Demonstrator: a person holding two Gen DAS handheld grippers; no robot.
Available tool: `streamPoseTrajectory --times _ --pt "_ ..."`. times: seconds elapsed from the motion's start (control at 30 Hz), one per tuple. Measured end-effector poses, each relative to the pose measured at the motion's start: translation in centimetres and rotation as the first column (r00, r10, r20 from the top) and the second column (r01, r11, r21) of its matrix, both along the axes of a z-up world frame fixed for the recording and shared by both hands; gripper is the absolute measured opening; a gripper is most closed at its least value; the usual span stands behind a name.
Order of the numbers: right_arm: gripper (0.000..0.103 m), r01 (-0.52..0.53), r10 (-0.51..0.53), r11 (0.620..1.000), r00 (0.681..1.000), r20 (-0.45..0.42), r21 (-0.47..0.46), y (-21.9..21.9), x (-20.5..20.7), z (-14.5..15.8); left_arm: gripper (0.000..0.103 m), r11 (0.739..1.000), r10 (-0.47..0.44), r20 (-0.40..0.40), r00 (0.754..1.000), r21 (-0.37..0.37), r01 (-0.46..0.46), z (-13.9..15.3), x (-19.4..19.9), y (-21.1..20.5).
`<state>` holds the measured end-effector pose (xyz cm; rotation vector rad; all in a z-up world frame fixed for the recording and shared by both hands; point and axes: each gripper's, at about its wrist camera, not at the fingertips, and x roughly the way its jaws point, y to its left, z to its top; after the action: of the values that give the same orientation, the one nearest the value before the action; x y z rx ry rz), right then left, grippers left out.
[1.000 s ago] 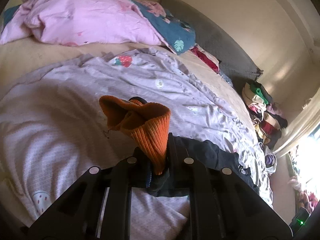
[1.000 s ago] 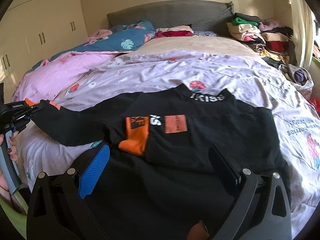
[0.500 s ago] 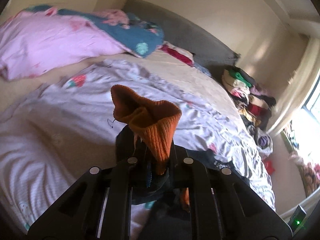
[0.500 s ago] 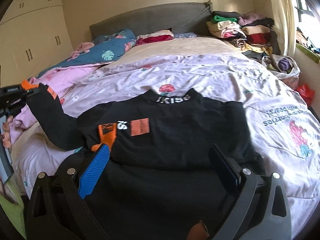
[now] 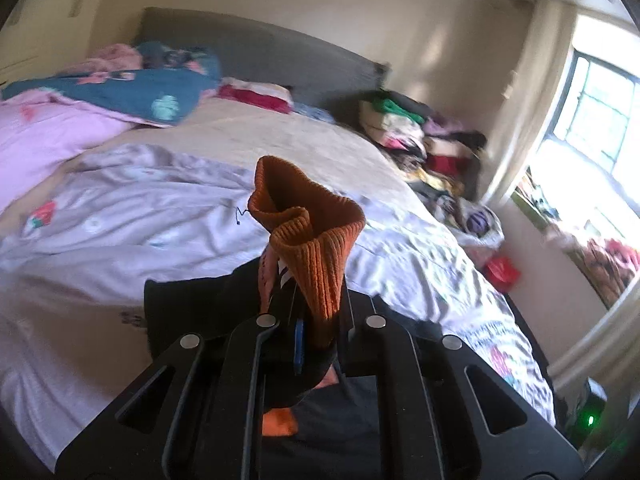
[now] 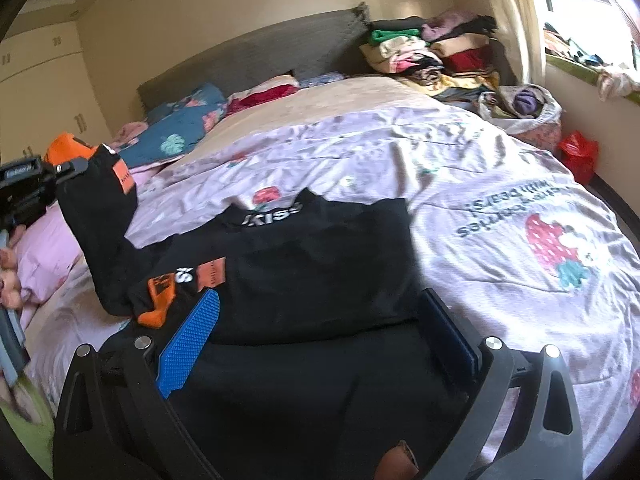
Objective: Fold small clothes
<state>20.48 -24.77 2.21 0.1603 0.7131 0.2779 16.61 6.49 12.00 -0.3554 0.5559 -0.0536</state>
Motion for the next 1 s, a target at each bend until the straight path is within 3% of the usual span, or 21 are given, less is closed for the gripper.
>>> streamPoseTrajectory --times 0.17,0.37,0.7,0.8,0.87,0.9,0.93,1.0 --pt "0.098 0.061 -0.061 0.998 0.998 -0.021 0.018 -2.2 0.3 -0.5 0.005 0.995 -0.099 -0.051 0.994 -0.006 0.099 -2.5 1.1 -3.4" --pt "0.098 0.129 -0.127 0.991 0.991 -0.052 0.046 -4.3 0.5 -1.2 0.005 0.978 -0.209 -0.125 0.97 -0.001 0.211 -6.0 2.2 -6.7" --pt "0.098 0.233 -0.225 0.97 0.968 -0.113 0.071 -6.6 0.9 -2.4 0.006 0.91 -0.41 -0.227 0.883 -0.034 0.414 -11.8 3.4 -11.0" --pt "0.098 0.251 -0.242 0.965 0.963 -0.122 0.072 -7.0 1.1 -2.5 0.012 0.888 -0.457 -0.243 0.855 -0.066 0.456 -12.8 3.4 -11.5" --pt "0.098 0.253 -0.242 0.965 0.962 -0.125 0.076 -7.1 1.3 -2.6 0.024 0.863 -0.505 -0.247 0.827 -0.117 0.492 -13.4 3.3 -11.7" --pt "0.098 0.248 -0.237 0.966 0.963 -0.126 0.077 -7.0 1.4 -2.7 0.038 0.86 -0.511 -0.244 0.824 -0.123 0.496 -13.4 3.2 -11.7" --pt "0.098 0.244 -0.233 0.967 0.964 -0.125 0.078 -6.9 1.5 -2.6 0.045 0.852 -0.523 -0.243 0.817 -0.129 0.507 -13.3 2.9 -11.8" --pt "0.097 0.216 -0.205 0.973 0.971 -0.126 0.081 -6.3 2.0 -2.6 0.047 0.846 -0.533 -0.244 0.81 -0.13 0.517 -13.1 2.4 -11.4"
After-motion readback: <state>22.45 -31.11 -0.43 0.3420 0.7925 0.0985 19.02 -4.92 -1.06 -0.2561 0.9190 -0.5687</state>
